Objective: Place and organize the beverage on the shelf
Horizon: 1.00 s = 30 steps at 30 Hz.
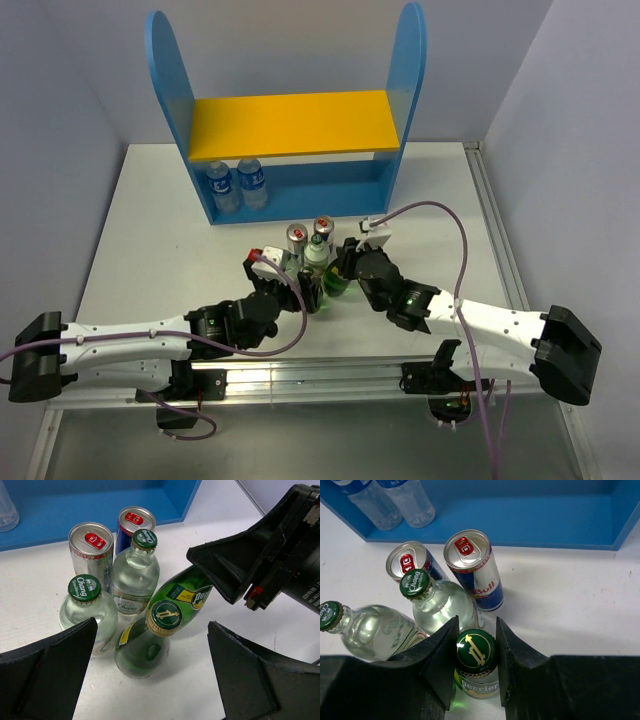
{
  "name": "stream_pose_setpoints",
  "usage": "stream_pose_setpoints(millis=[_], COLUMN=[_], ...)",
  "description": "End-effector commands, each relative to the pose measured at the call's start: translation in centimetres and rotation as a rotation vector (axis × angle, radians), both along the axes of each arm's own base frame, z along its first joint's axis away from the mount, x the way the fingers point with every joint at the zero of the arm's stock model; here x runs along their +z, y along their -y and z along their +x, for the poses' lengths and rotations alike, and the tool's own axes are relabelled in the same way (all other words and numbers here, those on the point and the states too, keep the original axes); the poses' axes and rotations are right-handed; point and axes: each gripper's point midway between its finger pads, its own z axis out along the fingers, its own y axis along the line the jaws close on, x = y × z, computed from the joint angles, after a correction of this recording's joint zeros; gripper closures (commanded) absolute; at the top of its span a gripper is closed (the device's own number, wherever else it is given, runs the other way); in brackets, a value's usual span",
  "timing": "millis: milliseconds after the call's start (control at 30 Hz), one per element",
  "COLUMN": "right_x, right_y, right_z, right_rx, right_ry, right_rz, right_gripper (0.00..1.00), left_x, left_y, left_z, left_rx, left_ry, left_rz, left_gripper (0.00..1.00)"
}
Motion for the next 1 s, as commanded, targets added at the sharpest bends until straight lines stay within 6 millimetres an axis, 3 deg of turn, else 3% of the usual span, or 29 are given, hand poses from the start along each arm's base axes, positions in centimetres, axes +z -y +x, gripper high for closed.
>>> stream_pose_setpoints(millis=[0, 33, 300, 400, 433, 500, 600, 633, 667, 700, 767, 800, 867, 933, 967], right_x=[2.4, 4.0, 9.9, 13.1, 15.3, 17.8, 25.0, 26.4, 27.7, 30.3, 32.3, 34.9, 37.2, 38.3, 37.4], right_y=[0.7, 0.9, 2.3, 2.8, 2.9, 3.6, 4.2, 4.3, 5.0, 4.8, 5.6, 5.3, 5.5, 5.3, 4.4], right_z=[0.3, 0.4, 1.3, 1.7, 1.8, 2.0, 2.7, 2.9, 3.5, 4.0, 5.2, 5.9, 7.5, 8.6, 10.2], right_rx=[-0.046, -0.059, -0.119, -0.146, -0.155, -0.175, -0.196, -0.201, -0.218, -0.213, -0.242, -0.235, -0.249, -0.255, -0.250], right_ry=[0.042, 0.067, 0.156, 0.205, 0.234, 0.284, 0.376, 0.390, 0.415, 0.445, 0.458, 0.486, 0.509, 0.523, 0.498], right_rz=[0.028, 0.045, 0.001, -0.011, 0.013, -0.015, 0.029, 0.048, 0.009, 0.031, 0.018, 0.044, 0.036, 0.018, -0.021], right_gripper=[1.00, 1.00, 1.00, 1.00, 1.00, 1.00, 1.00, 1.00, 1.00, 1.00, 1.00, 1.00, 1.00, 1.00, 1.00], left_x=[0.5, 0.4, 0.3, 0.4, 0.1, 0.3, 0.1, 0.1, 0.0, 0.0, 0.0, 0.1, 0.1, 0.0, -0.1], left_y=[0.8, 0.9, 0.9, 0.6, 0.5, 0.4, 0.3, 0.3, 0.3, 0.3, 0.2, 0.1, 0.1, 0.1, 0.1], left_z=[-0.2, -0.2, -0.3, -0.3, -0.4, -0.4, -0.4, -0.4, -0.5, -0.5, -0.5, -0.5, -0.6, -0.6, -0.6], left_rx=[-0.017, -0.017, -0.014, -0.011, -0.013, -0.012, -0.011, -0.012, -0.014, -0.014, -0.014, -0.012, -0.018, -0.021, -0.021], left_ry=[0.012, 0.012, 0.015, 0.018, 0.017, 0.017, 0.016, 0.015, 0.015, 0.015, 0.015, 0.016, 0.016, 0.015, 0.015], left_rz=[-0.031, -0.032, -0.042, -0.052, -0.046, -0.053, -0.047, -0.047, -0.043, -0.043, -0.047, -0.053, -0.055, -0.052, -0.050], left_gripper=[0.01, 0.01, 0.01, 0.01, 0.01, 0.01, 0.01, 0.01, 0.01, 0.01, 0.01, 0.01, 0.01, 0.01, 0.01])
